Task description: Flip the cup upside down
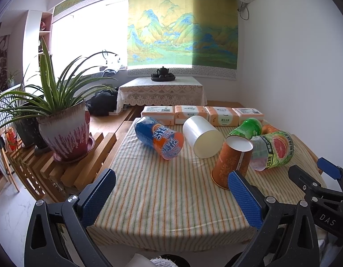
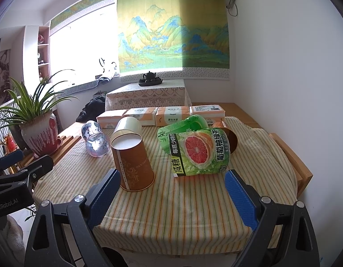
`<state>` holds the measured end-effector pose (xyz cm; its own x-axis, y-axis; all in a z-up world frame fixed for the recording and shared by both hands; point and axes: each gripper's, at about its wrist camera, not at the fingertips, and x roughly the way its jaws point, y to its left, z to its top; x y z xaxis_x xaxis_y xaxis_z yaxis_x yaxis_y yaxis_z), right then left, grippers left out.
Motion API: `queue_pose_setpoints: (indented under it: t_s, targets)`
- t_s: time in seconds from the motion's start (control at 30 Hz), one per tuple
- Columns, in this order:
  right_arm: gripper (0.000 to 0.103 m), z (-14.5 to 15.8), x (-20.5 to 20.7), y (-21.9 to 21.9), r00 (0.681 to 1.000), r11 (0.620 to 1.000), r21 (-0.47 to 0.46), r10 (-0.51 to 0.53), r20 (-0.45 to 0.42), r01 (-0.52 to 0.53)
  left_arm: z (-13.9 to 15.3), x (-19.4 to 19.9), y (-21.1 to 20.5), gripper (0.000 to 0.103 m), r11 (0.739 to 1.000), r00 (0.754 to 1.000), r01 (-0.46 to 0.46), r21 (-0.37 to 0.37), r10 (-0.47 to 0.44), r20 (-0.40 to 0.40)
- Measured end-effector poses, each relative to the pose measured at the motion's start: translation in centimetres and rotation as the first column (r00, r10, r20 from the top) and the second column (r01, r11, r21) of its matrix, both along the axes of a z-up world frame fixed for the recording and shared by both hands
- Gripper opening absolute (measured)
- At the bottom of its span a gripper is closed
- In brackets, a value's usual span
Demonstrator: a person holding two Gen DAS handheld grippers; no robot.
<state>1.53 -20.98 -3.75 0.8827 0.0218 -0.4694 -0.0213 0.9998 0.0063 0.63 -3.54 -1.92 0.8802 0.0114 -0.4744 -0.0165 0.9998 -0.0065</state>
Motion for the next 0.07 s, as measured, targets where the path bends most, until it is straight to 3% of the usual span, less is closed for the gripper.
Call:
queue_pose_setpoints:
  t_s: [0.07]
  targets:
    - [0.092, -0.11, 0.14, 0.02, 1.0, 1.0, -0.001, 0.001, -0.003, -0.001, -0.06, -0.04, -0.02, 0.102, 1.0, 1.0, 0.002, 0.0, -0.002, 0.0]
